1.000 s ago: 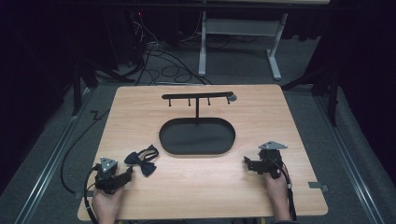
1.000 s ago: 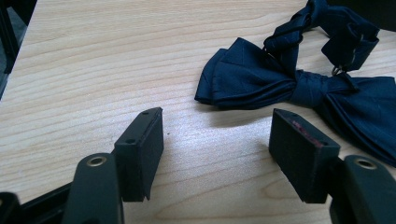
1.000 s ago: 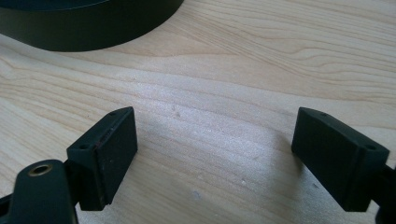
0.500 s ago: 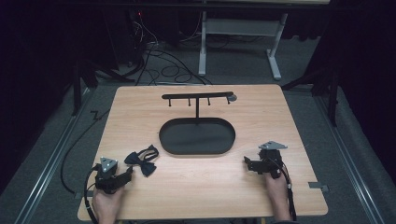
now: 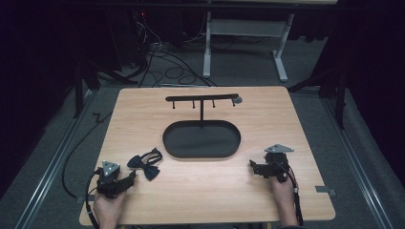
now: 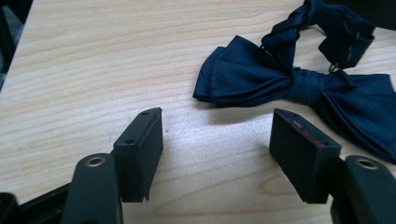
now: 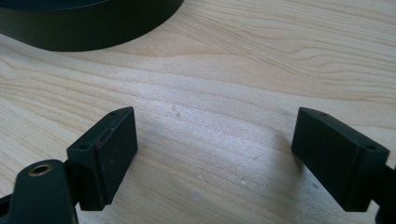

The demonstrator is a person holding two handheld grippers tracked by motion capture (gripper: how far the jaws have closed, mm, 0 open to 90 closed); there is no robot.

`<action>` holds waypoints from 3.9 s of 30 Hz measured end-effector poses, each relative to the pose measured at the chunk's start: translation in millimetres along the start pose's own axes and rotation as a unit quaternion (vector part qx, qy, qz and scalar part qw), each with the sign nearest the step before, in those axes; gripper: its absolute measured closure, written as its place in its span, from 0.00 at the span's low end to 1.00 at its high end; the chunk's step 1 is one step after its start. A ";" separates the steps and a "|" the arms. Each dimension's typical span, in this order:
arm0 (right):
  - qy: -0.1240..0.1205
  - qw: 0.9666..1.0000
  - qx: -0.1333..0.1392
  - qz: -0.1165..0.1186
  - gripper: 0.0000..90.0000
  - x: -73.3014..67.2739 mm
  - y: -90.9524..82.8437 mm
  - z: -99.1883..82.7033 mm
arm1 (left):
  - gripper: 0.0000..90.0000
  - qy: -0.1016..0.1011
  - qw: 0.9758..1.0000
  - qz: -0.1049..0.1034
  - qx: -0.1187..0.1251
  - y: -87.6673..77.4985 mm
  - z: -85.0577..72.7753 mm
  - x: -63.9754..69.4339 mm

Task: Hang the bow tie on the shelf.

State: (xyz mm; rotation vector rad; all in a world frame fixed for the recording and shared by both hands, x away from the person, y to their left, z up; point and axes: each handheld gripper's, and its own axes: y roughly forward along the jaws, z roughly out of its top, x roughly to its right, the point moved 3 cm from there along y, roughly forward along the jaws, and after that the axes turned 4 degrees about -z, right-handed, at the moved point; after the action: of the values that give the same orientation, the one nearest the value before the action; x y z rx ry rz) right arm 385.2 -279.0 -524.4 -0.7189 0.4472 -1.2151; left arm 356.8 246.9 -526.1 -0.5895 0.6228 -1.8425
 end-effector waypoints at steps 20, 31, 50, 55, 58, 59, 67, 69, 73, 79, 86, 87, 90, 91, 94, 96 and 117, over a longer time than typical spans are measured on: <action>-0.001 1.000 0.000 0.000 0.17 0.1 0.0 0.0 | 0.50 0.016 0.998 -0.053 0.033 -19.4 32.1 10.6; -0.002 1.000 0.000 0.000 0.17 0.2 0.0 0.0 | 0.55 0.028 0.996 -0.081 0.035 -6.2 61.4 23.3; -0.001 1.000 0.000 0.000 0.17 0.1 0.0 0.0 | 0.60 0.048 0.994 -0.095 -0.012 33.7 85.1 27.0; 0.000 1.000 0.000 0.000 0.17 0.0 0.0 0.0 | 0.63 0.055 0.993 -0.094 -0.037 46.8 81.1 28.0; 0.000 1.000 0.000 0.000 0.17 0.0 0.0 0.0 | 0.65 0.061 0.993 -0.092 -0.041 49.2 80.1 28.7; 0.000 1.000 0.000 0.000 0.17 0.0 0.0 0.0 | 0.66 0.064 0.993 -0.091 -0.046 51.6 79.2 28.8; 0.000 1.000 0.000 0.000 0.17 0.0 0.0 0.0 | 0.68 0.075 0.991 -0.085 -0.064 59.8 75.1 29.7; 0.000 1.000 0.000 0.000 0.17 -0.1 0.0 0.0 | 0.73 0.076 0.991 -0.086 -0.071 62.5 73.4 29.6; 0.000 1.000 0.000 0.000 0.17 -0.1 0.0 0.0 | 0.82 0.077 0.990 -0.085 -0.078 65.0 72.2 28.6; 0.000 1.000 0.000 0.000 0.17 0.0 0.0 -0.1 | 0.93 0.084 0.990 -0.086 -0.077 66.0 71.0 30.1; -0.001 1.000 0.000 0.000 0.17 0.1 -0.1 -0.1 | 0.98 0.080 0.991 -0.089 -0.059 59.0 74.4 31.2; -0.001 1.000 0.000 0.000 0.17 0.1 -0.1 -0.1 | 0.98 0.081 0.991 -0.089 -0.055 57.2 74.8 31.7; -0.001 1.000 0.000 0.000 0.17 0.0 -0.1 -0.1 | 0.98 0.083 0.991 -0.093 -0.044 51.4 76.7 33.9; -0.001 1.000 0.000 0.000 0.17 0.0 -0.1 -0.1 | 0.98 0.083 0.991 -0.093 -0.044 51.4 76.7 33.9; -0.001 1.000 0.000 0.000 0.17 0.1 -0.1 -0.1 | 0.98 0.086 0.991 -0.094 -0.040 46.2 78.2 34.9; -0.002 1.000 0.000 0.000 0.17 0.2 0.0 -0.1 | 0.98 0.086 0.991 -0.094 -0.035 42.2 79.3 35.6; -0.002 1.000 0.001 0.000 0.17 0.2 0.1 -0.1 | 0.98 0.087 0.988 -0.124 0.014 8.6 97.0 44.1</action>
State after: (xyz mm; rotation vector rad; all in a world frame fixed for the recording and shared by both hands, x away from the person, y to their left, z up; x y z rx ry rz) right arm 385.3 -279.2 -524.5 -0.7206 0.4427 -1.2125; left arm 411.9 189.0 -455.0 -0.5093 0.6612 -2.1502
